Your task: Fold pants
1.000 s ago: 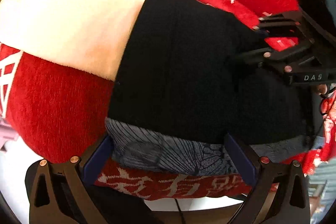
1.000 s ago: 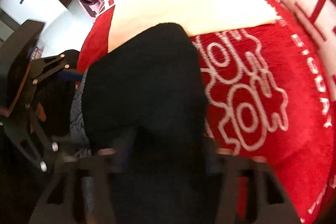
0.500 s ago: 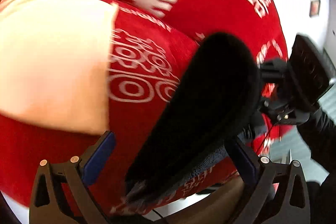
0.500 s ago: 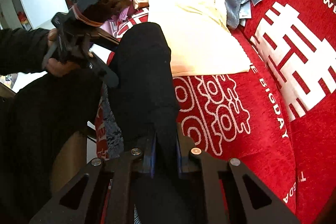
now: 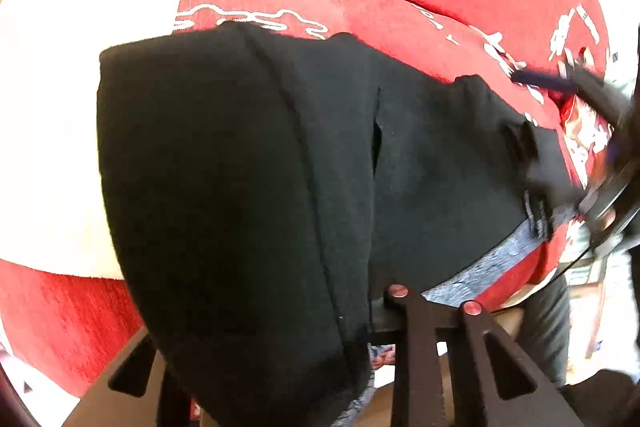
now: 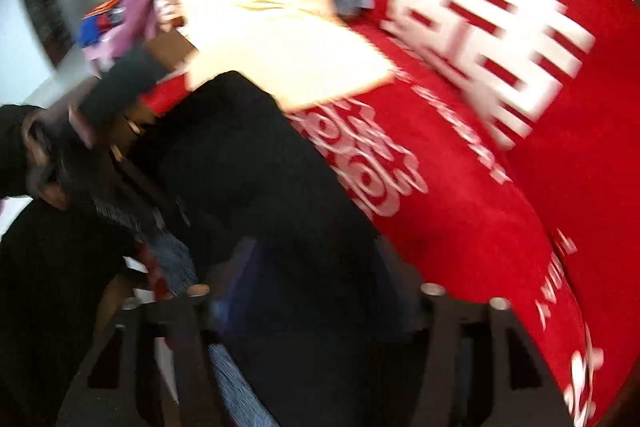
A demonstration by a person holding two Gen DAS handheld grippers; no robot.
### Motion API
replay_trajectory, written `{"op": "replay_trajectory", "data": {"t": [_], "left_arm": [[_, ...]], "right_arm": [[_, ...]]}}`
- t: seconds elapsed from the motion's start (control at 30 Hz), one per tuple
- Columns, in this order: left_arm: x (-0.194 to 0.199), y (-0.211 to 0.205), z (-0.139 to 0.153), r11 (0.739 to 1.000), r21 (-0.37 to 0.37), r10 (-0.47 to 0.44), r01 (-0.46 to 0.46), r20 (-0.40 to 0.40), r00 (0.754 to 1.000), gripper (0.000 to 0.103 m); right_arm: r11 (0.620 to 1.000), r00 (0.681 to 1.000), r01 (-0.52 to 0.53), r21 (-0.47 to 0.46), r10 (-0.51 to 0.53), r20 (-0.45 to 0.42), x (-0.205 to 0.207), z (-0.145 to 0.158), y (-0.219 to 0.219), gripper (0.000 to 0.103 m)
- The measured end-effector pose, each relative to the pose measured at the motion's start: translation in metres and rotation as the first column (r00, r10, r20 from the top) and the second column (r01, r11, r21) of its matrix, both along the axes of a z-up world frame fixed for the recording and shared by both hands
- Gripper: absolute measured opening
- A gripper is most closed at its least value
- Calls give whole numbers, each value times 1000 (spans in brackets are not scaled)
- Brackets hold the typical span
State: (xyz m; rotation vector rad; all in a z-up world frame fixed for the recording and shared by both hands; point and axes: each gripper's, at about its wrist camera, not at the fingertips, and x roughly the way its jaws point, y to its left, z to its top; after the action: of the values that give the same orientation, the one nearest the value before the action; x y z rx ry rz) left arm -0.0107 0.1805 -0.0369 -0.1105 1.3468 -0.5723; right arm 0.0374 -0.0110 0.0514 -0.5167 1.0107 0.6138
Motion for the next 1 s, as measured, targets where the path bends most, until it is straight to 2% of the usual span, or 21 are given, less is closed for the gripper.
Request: {"op": "replay_trajectory", "data": {"t": [0.03, 0.07, 0.17, 0.2, 0.27, 0.37, 0.43, 0.5, 0.57, 0.6, 0.67, 0.77, 0.83, 0.9, 1.0], "left_arm": [[0, -4, 2, 1000, 5, 4, -4, -7, 1000, 29], [-3, -5, 7, 1000, 13, 10, -9, -10, 1000, 28], [-7, -5, 18, 999, 31, 19, -19, -3, 1000, 27], [-9, -7, 25, 999, 30, 22, -22, 6, 1000, 27], [-14, -13, 39, 999, 31, 20, -21, 37, 999, 26], [-17, -27, 69, 999, 46, -8, 4, 87, 996, 26], [-19, -45, 93, 998, 54, -32, 26, 120, 992, 26], [-21, -69, 117, 997, 62, -59, 50, 157, 986, 26], [-28, -89, 141, 994, 77, -94, 81, 186, 978, 26], [-30, -103, 149, 992, 82, -114, 100, 196, 974, 26], [-29, -140, 171, 982, 109, -176, 154, 228, 958, 26], [-30, -209, 194, 951, 183, -291, 250, 255, 922, 26], [-33, -254, 203, 920, 230, -371, 316, 258, 892, 26], [-42, -308, 205, 868, 296, -472, 398, 246, 847, 26], [-58, -380, 189, 765, 411, -605, 496, 194, 772, 26]], "right_arm": [[998, 999, 46, -30, -46, -22, -9, -15, -12, 90], [996, 995, 82, -17, -83, -58, -14, -25, -19, 90], [964, 948, 246, 102, -218, -230, -44, -65, -39, 90], [962, 965, 244, 125, -228, -131, -63, -61, -37, 91], [958, 968, 237, 163, -217, -128, -90, -61, -30, 93], [958, 966, 257, 131, -260, 8, -126, -61, -21, 93], [948, 951, 290, 134, -300, 67, -139, -63, -22, 93], [937, 938, 318, 146, -333, 92, -148, -63, -20, 93], [937, 940, 311, 160, -328, 92, -157, -65, -18, 93], [940, 943, 307, 150, -321, 86, -160, -69, -15, 93], [946, 941, 299, 123, -314, 128, -163, -76, -8, 94], [948, 943, 287, 140, -306, 135, -162, -78, -13, 95], [949, 945, 277, 151, -297, 133, -162, -77, -14, 97], [955, 947, 264, 138, -283, 149, -163, -78, -13, 100], [957, 944, 258, 133, -279, 177, -165, -81, -10, 102]]}}
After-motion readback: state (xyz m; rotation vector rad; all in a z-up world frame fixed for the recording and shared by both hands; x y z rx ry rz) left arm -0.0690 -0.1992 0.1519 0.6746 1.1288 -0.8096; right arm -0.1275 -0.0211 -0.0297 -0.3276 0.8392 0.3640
